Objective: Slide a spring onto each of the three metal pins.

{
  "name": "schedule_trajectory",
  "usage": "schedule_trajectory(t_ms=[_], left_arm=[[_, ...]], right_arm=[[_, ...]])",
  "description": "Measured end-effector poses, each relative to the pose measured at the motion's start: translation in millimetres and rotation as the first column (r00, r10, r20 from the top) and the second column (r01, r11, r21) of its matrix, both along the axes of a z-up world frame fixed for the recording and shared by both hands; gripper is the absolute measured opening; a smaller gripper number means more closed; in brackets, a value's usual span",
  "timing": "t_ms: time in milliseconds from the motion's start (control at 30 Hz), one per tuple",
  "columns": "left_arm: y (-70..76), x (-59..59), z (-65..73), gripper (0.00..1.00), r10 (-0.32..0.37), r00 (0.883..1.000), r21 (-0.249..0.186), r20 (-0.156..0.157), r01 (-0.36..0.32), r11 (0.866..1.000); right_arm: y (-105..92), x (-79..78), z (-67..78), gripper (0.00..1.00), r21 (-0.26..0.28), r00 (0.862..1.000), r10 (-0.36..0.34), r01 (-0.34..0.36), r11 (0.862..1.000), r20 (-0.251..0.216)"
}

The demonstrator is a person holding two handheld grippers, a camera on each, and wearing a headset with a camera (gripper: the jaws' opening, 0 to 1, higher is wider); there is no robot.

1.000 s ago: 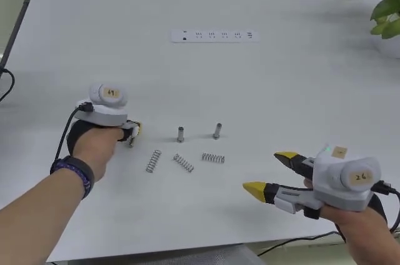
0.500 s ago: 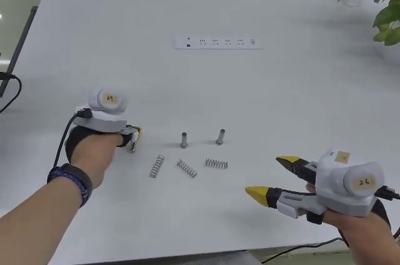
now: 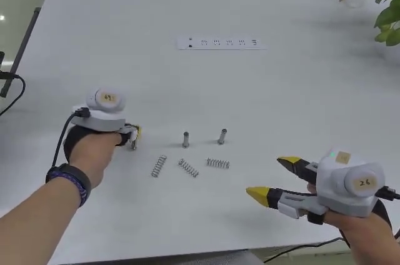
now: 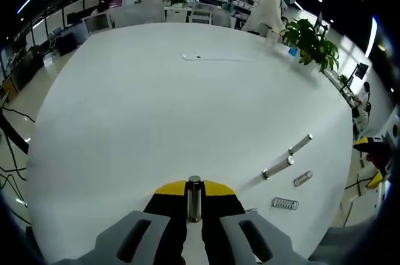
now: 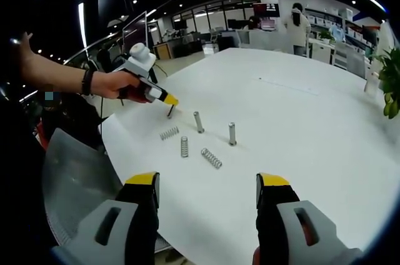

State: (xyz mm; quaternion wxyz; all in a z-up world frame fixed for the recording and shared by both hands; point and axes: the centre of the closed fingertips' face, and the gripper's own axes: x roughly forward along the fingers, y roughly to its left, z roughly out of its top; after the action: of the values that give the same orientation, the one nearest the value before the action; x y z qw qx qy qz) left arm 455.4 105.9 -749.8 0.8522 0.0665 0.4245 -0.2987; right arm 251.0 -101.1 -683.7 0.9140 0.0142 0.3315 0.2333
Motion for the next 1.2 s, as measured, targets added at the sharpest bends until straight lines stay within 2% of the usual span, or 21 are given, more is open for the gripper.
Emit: schedule_trajectory(t_ms=[600,1200], left_arm=[[2.4,-1.5,6.0,0.00,0.004,1.000,-0.002,0.016,-0.004,1.000],[3.9,-8.2,9.6,0.00,0.001,1.000,0.005,0.030,-0.001,1.000]], right_arm=[[3.2,-1.5,-0.7,0.61,0.005,1.000,0.003,-0.003,1.000,0.002],[1.9,-3.1,1.8,0.61,0.004,1.000,0.003,-0.003,1.000,0.011]])
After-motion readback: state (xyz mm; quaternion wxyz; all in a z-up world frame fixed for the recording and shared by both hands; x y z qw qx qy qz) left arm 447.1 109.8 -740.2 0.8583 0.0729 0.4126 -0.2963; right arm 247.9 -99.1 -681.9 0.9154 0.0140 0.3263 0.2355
